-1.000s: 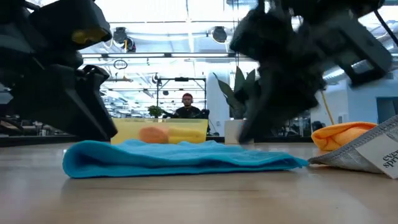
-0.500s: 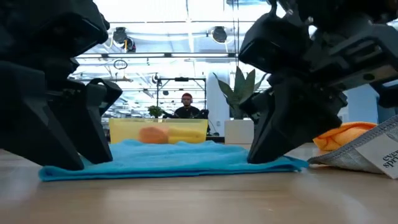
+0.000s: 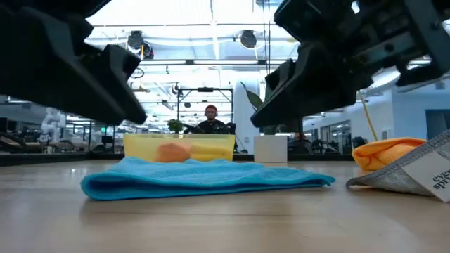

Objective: Fold microfiber towels
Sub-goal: Fold the blue microfiber cloth

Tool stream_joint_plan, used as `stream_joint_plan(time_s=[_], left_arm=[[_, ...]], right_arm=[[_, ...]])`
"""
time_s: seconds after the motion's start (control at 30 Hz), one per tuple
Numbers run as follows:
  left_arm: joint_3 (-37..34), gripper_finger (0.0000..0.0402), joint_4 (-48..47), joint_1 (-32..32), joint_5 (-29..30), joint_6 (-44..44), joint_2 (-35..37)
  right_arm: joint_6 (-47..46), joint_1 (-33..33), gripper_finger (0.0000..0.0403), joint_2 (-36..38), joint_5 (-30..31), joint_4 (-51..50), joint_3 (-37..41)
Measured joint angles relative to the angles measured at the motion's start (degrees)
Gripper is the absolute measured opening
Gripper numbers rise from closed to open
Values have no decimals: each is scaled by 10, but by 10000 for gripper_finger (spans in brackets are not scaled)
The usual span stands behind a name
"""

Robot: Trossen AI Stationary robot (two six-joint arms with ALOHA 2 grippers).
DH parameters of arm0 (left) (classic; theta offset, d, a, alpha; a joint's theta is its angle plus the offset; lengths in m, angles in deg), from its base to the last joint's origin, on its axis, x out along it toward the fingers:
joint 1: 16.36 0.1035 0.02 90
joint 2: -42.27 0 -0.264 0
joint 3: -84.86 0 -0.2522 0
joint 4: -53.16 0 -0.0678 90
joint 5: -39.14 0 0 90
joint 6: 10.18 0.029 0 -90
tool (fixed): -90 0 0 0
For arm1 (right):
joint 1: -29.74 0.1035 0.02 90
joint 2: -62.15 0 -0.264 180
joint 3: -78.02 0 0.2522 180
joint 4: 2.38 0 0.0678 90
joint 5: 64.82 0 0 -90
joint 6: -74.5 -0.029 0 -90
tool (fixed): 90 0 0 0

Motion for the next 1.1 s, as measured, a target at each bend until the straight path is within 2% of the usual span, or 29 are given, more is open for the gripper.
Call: stream_joint_plan(time_s=[0.13,0.23,0.37,0.5,0.7,0.83,0.93,1.1], left_arm=[[0,147,-2,0,31,11,0],[0,147,-2,3,41,2,-6],[0,147,5,6,47,8,-6],[0,147,19,14,47,46,-6],[0,147,29,29,45,35,-6],[0,147,30,28,43,34,-6],[0,147,31,29,44,34,-6],[0,147,46,31,45,58,-6]], right_arm=[[9,2,1,-5,-1,11,6],[64,8,12,3,3,-18,7],[114,13,40,42,56,-47,7],[112,16,71,69,75,-55,7],[73,28,100,73,66,-90,7],[93,42,101,72,29,-150,7],[93,47,94,59,27,-159,7],[146,53,80,17,38,-156,8]])
